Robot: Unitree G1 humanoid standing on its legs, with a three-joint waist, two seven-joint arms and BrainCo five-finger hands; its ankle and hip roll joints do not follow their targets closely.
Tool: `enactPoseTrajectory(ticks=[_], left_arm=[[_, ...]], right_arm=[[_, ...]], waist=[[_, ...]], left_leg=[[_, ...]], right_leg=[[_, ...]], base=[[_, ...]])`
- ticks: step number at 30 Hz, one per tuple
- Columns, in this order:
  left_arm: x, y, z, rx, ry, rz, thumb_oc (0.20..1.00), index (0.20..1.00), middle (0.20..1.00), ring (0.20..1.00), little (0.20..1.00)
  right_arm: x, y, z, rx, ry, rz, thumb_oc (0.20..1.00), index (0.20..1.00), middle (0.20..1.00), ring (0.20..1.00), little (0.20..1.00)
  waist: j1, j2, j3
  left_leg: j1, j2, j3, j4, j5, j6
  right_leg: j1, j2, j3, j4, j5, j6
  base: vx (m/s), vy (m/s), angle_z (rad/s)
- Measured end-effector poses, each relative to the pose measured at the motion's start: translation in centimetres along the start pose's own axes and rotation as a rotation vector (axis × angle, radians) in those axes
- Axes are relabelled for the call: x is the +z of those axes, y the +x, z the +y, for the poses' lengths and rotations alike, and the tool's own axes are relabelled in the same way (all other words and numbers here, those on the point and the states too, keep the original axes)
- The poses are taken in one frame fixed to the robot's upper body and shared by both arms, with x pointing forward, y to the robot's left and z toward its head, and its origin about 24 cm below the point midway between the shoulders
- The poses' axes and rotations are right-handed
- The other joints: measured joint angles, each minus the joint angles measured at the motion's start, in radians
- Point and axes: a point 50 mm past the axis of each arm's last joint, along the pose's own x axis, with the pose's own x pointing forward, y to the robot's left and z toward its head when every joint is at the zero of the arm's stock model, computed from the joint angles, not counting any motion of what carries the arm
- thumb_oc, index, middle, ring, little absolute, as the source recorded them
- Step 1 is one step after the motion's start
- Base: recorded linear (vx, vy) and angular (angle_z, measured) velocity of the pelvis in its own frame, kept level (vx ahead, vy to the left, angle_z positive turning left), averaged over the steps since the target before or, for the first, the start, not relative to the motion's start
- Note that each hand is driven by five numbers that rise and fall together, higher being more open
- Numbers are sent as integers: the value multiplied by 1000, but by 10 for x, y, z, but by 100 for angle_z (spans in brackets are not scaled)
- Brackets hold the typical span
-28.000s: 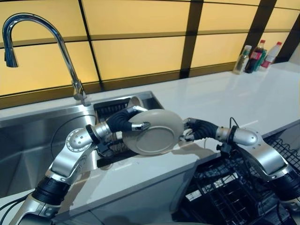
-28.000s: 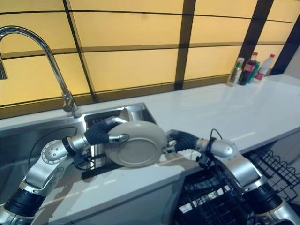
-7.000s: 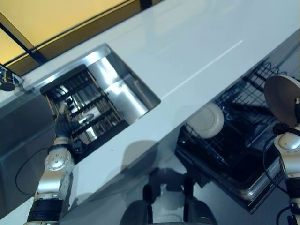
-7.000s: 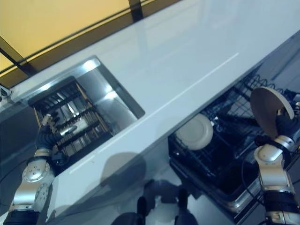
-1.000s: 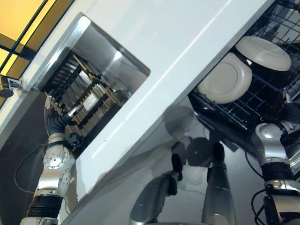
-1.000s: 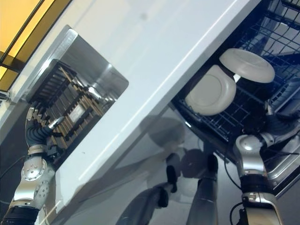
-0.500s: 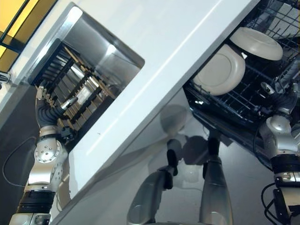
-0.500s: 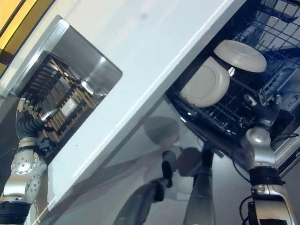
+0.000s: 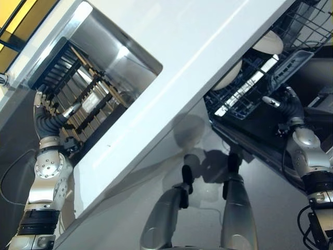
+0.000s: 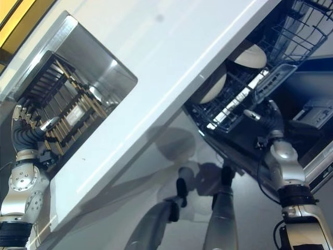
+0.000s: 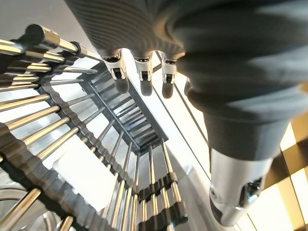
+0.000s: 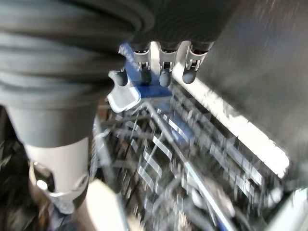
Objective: Pick up plates and place into dishwasher.
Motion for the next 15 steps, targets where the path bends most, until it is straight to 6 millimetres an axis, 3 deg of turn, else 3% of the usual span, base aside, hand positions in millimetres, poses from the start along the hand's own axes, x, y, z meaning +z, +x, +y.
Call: enactPoseTrajectory(ticks=[6,9,11,12,15], left_arm=[[9,7,-10,-34,-60,-35,1000,1000,1000,1000,1000],[14,6,-17,-63,-95,-59,1000,1000,1000,1000,1000],[14,5,-20,-77,-105,-58,1000,1000,1000,1000,1000],[12,5,-20,-83,-103,-49,1000,1000,1000,1000,1000],[10,4,-22,-109,-96,-30,1000,1000,1000,1000,1000]], right_arm=[[3,-4,54,319,34,-52,1000,1000,1000,1000,1000],[-1,-6,68,401,73,-48,1000,1000,1000,1000,1000],[20,-12,92,556,76,-150,1000,1000,1000,1000,1000],[26,-12,97,562,92,-177,1000,1000,1000,1000,1000],[17,-15,94,555,94,-139,1000,1000,1000,1000,1000]], waist=[[19,-23,14],[40,-35,11],[44,-46,8],[44,-54,5],[44,-69,-5]], left_leg=[[35,14,-34,1,-3,-8],[54,23,-46,0,-8,-16],[74,26,-48,-6,-9,-18],[89,28,-49,-12,-9,-18],[110,29,-60,-25,-10,-19]], right_leg=[[59,10,-40,-14,-8,-11],[93,20,-55,-37,-7,-13],[117,23,-61,-46,-6,-18],[133,24,-64,-54,-5,-18],[167,26,-78,-76,-4,-17]], base=[[10,-78,12],[28,-34,5],[37,-24,6],[32,-20,5],[15,-5,9]])
